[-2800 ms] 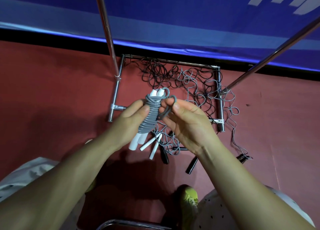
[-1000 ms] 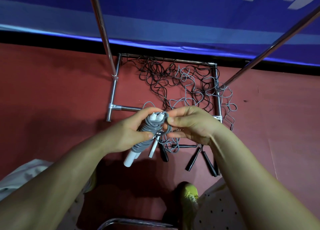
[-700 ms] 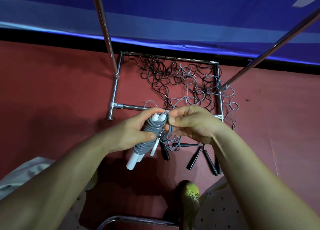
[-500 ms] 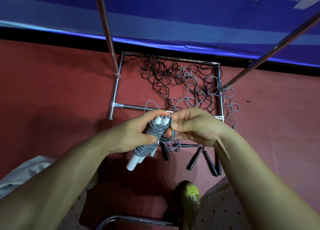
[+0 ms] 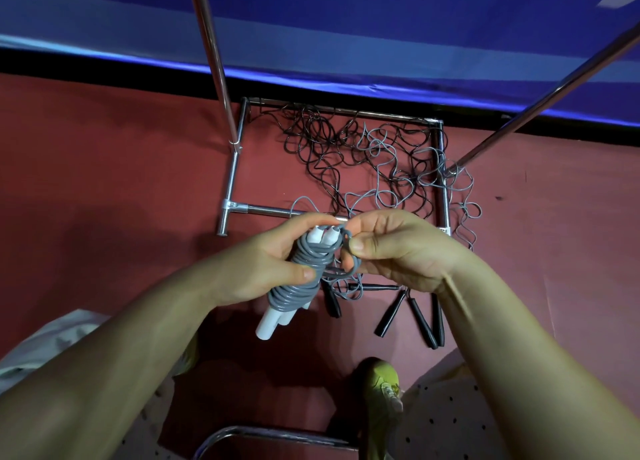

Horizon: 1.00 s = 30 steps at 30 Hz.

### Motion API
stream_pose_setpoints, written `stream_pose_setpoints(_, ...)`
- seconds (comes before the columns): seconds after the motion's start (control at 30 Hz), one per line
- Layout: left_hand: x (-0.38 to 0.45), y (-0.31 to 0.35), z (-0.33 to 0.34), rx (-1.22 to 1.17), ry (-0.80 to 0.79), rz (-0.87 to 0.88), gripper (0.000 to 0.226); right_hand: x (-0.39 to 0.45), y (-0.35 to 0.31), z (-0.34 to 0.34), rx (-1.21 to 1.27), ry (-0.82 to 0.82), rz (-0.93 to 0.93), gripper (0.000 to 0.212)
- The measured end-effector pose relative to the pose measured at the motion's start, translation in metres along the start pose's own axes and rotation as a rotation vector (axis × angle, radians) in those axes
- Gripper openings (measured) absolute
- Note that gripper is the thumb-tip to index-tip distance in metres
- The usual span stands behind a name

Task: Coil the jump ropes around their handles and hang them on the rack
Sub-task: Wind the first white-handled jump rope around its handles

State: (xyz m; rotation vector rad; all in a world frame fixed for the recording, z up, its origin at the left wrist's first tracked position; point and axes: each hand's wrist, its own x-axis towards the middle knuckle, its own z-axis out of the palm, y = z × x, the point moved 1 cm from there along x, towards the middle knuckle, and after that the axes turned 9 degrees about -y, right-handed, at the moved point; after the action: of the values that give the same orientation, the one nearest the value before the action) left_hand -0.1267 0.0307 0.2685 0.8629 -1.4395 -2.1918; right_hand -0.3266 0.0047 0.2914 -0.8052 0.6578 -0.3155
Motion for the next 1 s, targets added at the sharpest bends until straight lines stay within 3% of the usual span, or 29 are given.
stream_pose_setpoints(0.2, -0.004, 0.003, 0.002, -0.027, -0.074, -0.007, 0.061, -0.005, -0.002, 0.002, -0.009, 0.017, 0.049, 0.016)
stream_pose_setpoints(0.37, 0.003, 0.009, 0.004, -0.166, -0.005, 0.052, 0.058, -0.002, -0.002, 0.012, 0.109, 0.040, -0.148, 0.015)
stream_pose_setpoints(0.5, 0.005, 0.015, 0.004, -0.268, 0.156, 0.055, 0.056, -0.001, -0.003, 0.014, 0.210, 0.292, -0.284, 0.010)
stream_pose_setpoints(0.67, 0.008, 0.017, 0.016, -0.185, 0.156, 0.067, 0.039, 0.002, 0.000, 0.022, 0.129, 0.381, -0.306, 0.018)
stream_pose_setpoints(0.73, 0.008, 0.017, 0.017, -0.171, 0.232, 0.078, 0.027, 0.001, -0.003, 0.023, 0.074, 0.395, -0.315, 0.019)
stream_pose_setpoints(0.87, 0.008, 0.019, 0.021, 0.078, 0.347, 0.048, 0.013, -0.002, -0.003, 0.023, -0.085, 0.435, -0.266, 0.015)
stream_pose_setpoints(1.0, 0.008, 0.020, 0.024, 0.116, 0.348, 0.059, 0.012, -0.005, -0.003, 0.022, -0.177, 0.497, -0.223, 0.013)
